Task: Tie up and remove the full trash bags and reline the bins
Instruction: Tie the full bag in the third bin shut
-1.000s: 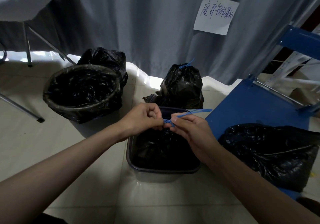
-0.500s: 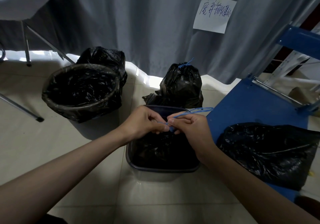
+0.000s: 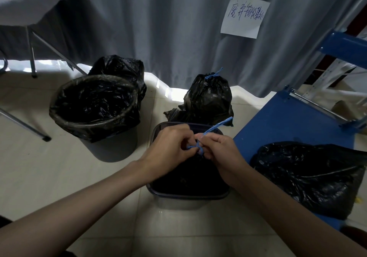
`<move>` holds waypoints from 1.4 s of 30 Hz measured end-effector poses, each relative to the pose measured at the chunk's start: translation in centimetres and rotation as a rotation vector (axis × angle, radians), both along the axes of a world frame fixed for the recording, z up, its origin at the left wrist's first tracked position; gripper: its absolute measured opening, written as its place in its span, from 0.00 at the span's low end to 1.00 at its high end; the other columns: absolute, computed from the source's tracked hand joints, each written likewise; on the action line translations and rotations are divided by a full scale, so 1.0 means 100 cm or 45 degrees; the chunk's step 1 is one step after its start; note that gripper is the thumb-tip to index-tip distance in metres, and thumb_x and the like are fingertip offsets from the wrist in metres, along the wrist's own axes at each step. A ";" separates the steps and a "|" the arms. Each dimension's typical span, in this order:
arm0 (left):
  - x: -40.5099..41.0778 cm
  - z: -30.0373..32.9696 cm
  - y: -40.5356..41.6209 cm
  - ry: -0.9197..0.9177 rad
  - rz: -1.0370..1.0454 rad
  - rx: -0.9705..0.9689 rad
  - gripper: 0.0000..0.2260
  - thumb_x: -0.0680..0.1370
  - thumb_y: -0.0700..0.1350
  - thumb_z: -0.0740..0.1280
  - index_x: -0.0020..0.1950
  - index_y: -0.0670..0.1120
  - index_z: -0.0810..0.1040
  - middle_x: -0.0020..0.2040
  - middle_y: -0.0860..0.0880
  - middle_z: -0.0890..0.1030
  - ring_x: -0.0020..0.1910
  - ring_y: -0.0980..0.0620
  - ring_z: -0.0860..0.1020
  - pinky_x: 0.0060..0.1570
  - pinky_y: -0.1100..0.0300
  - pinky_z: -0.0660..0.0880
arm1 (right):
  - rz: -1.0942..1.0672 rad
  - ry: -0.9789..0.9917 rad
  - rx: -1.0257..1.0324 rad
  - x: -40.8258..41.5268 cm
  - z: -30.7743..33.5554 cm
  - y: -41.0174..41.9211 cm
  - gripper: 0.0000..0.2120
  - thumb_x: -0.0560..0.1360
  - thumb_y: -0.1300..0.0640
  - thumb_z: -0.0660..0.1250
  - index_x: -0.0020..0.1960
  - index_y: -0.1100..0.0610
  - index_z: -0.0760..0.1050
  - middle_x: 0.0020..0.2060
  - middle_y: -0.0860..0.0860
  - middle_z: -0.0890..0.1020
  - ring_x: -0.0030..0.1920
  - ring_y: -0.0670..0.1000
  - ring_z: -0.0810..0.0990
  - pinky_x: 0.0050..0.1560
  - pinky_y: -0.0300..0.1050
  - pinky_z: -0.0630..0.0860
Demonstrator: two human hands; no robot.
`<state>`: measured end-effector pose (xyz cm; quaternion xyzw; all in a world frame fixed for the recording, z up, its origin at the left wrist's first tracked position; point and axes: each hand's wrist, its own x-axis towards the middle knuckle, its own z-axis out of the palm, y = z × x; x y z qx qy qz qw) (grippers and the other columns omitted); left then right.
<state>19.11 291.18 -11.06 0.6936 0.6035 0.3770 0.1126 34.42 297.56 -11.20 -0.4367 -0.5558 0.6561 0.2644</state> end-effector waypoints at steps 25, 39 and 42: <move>0.002 -0.001 0.000 -0.773 0.124 -0.393 0.07 0.69 0.37 0.77 0.36 0.39 0.80 0.37 0.44 0.85 0.37 0.47 0.82 0.42 0.55 0.78 | 0.042 -0.016 -0.075 -0.001 0.006 0.003 0.16 0.77 0.59 0.68 0.65 0.54 0.77 0.35 0.49 0.80 0.31 0.43 0.72 0.34 0.37 0.69; -0.013 0.006 -0.001 -1.350 -0.016 -0.877 0.05 0.76 0.40 0.71 0.45 0.39 0.77 0.35 0.46 0.77 0.32 0.58 0.73 0.31 0.71 0.70 | 0.287 -0.168 0.528 0.005 0.013 -0.001 0.12 0.72 0.72 0.69 0.41 0.58 0.73 0.39 0.56 0.78 0.39 0.51 0.80 0.42 0.44 0.77; -0.012 0.006 -0.001 -1.417 0.016 -0.911 0.05 0.76 0.40 0.70 0.42 0.40 0.78 0.33 0.49 0.79 0.30 0.60 0.74 0.30 0.72 0.70 | 0.177 -0.265 0.743 0.003 0.005 -0.005 0.13 0.70 0.71 0.71 0.38 0.55 0.75 0.43 0.55 0.79 0.41 0.55 0.81 0.44 0.49 0.80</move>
